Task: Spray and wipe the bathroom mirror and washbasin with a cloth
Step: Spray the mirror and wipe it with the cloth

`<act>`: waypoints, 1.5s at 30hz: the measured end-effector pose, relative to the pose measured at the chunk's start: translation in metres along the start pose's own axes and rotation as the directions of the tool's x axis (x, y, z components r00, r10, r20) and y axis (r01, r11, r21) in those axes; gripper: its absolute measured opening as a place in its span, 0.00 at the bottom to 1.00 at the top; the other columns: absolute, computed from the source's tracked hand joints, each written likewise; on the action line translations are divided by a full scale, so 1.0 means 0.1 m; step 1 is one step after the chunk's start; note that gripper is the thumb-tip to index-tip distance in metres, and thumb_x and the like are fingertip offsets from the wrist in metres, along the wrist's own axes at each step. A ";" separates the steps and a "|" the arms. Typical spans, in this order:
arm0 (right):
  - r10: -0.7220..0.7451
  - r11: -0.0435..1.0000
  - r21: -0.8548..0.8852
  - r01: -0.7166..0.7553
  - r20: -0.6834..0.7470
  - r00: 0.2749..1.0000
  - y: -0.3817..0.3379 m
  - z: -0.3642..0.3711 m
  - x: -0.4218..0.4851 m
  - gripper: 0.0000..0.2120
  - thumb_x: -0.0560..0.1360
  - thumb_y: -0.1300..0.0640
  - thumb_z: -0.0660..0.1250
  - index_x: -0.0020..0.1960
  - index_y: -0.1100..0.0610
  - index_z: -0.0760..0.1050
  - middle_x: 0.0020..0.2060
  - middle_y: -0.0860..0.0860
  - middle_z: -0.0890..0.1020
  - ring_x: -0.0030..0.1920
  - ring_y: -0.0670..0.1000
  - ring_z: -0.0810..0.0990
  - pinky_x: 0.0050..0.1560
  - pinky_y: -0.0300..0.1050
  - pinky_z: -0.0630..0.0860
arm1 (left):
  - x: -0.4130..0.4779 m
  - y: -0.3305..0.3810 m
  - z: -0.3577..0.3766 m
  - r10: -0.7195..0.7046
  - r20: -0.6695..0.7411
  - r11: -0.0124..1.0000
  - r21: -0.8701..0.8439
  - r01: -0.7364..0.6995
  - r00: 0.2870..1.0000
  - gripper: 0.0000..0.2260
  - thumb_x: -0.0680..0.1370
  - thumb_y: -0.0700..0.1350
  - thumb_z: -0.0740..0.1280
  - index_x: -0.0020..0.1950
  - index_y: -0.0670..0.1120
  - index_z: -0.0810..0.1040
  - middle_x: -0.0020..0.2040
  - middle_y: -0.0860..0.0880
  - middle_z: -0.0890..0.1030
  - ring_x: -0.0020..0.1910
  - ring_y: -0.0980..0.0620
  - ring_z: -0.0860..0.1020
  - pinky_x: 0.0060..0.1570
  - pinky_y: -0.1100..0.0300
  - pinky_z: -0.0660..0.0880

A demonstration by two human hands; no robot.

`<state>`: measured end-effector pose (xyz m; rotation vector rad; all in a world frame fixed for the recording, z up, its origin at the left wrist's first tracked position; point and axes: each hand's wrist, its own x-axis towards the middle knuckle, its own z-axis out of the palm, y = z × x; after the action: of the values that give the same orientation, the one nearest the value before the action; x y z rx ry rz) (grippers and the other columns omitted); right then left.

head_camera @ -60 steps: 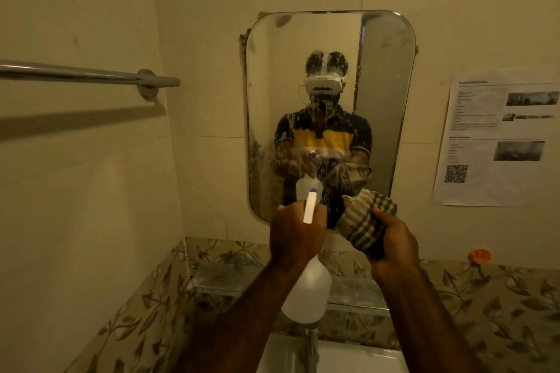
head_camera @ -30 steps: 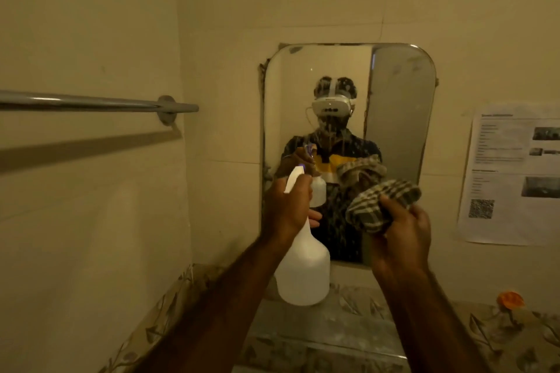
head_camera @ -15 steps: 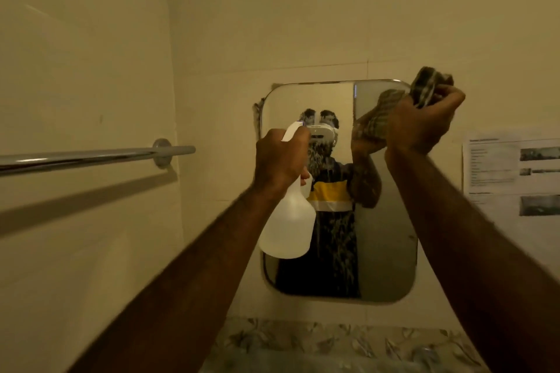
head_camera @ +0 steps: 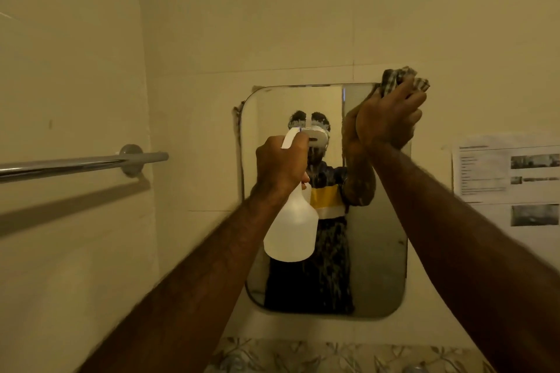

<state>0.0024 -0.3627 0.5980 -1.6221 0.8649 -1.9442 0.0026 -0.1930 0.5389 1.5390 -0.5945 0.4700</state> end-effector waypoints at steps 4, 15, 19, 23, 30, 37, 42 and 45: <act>-0.070 0.997 -0.022 0.069 -0.037 0.997 -0.20 0.20 -0.10 0.23 0.82 0.46 0.60 0.73 0.56 0.67 0.69 0.60 0.71 0.64 0.61 0.76 0.54 0.56 0.81 | 0.07 -0.07 -0.15 0.025 -0.073 1.000 0.008 -0.025 0.997 0.13 0.81 0.49 0.61 0.43 0.44 0.80 0.36 0.46 0.82 0.25 0.54 0.77 0.25 0.63 0.75; -0.253 0.964 0.097 0.246 0.067 0.965 -0.76 0.53 -0.77 0.20 0.81 0.52 0.61 0.72 0.53 0.68 0.68 0.59 0.71 0.64 0.60 0.74 0.51 0.52 0.81 | 0.24 -0.21 -0.76 0.031 -0.170 0.995 0.102 -0.013 0.985 0.11 0.81 0.50 0.61 0.46 0.46 0.78 0.34 0.52 0.79 0.27 0.56 0.78 0.23 0.69 0.72; -0.355 0.933 0.139 0.333 0.192 0.915 -0.87 0.62 -1.01 0.21 0.80 0.52 0.62 0.73 0.52 0.68 0.67 0.58 0.71 0.63 0.58 0.74 0.50 0.51 0.79 | 0.28 -0.27 -0.91 0.052 -0.197 0.992 0.127 -0.027 0.979 0.10 0.81 0.49 0.61 0.43 0.47 0.77 0.32 0.52 0.78 0.27 0.54 0.78 0.27 0.65 0.75; -0.493 0.870 0.137 0.473 0.276 0.825 -0.91 0.63 -1.12 0.20 0.81 0.50 0.61 0.72 0.48 0.70 0.67 0.57 0.72 0.65 0.59 0.72 0.50 0.52 0.75 | 0.29 -0.34 -0.97 0.051 -0.203 0.992 0.123 -0.026 0.978 0.11 0.80 0.49 0.63 0.44 0.44 0.79 0.34 0.49 0.80 0.30 0.52 0.80 0.34 0.57 0.81; -0.755 0.598 0.154 0.786 0.438 0.488 -0.76 0.59 -1.16 0.21 0.77 0.45 0.65 0.69 0.45 0.72 0.71 0.55 0.71 0.68 0.61 0.70 0.52 0.54 0.78 | 0.24 -0.39 -0.94 0.002 -0.206 0.995 0.097 0.018 0.979 0.14 0.80 0.51 0.62 0.46 0.42 0.81 0.38 0.45 0.83 0.30 0.50 0.80 0.33 0.56 0.81; -0.834 0.212 0.170 0.962 0.545 0.088 -0.64 0.44 -0.98 0.23 0.79 0.34 0.59 0.68 0.44 0.76 0.65 0.53 0.76 0.63 0.58 0.73 0.57 0.55 0.72 | 0.09 -0.36 -0.77 0.000 -0.166 0.995 0.094 0.015 0.986 0.10 0.81 0.50 0.61 0.46 0.45 0.76 0.35 0.50 0.78 0.31 0.52 0.78 0.31 0.61 0.76; -0.799 0.109 0.207 0.972 0.600 -0.039 -0.55 0.26 -0.75 0.26 0.81 0.35 0.50 0.67 0.44 0.78 0.62 0.52 0.77 0.61 0.56 0.72 0.53 0.50 0.67 | 0.02 -0.32 -0.60 -0.028 -0.126 0.994 0.098 0.041 0.992 0.11 0.81 0.51 0.60 0.42 0.48 0.76 0.35 0.51 0.80 0.31 0.53 0.81 0.22 0.70 0.72; -0.751 0.105 0.199 0.974 0.658 -0.054 -0.44 0.10 -0.52 0.25 0.80 0.39 0.49 0.67 0.42 0.78 0.65 0.54 0.76 0.62 0.57 0.72 0.57 0.55 0.69 | -0.05 -0.27 -0.51 -0.024 -0.096 0.996 0.089 0.032 0.995 0.13 0.81 0.50 0.61 0.38 0.49 0.75 0.32 0.51 0.79 0.28 0.54 0.78 0.18 0.72 0.69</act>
<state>0.0245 -0.2977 0.5952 -3.4152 -0.5034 -1.4692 0.0190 -0.1418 0.5178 1.5993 -0.4830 0.5521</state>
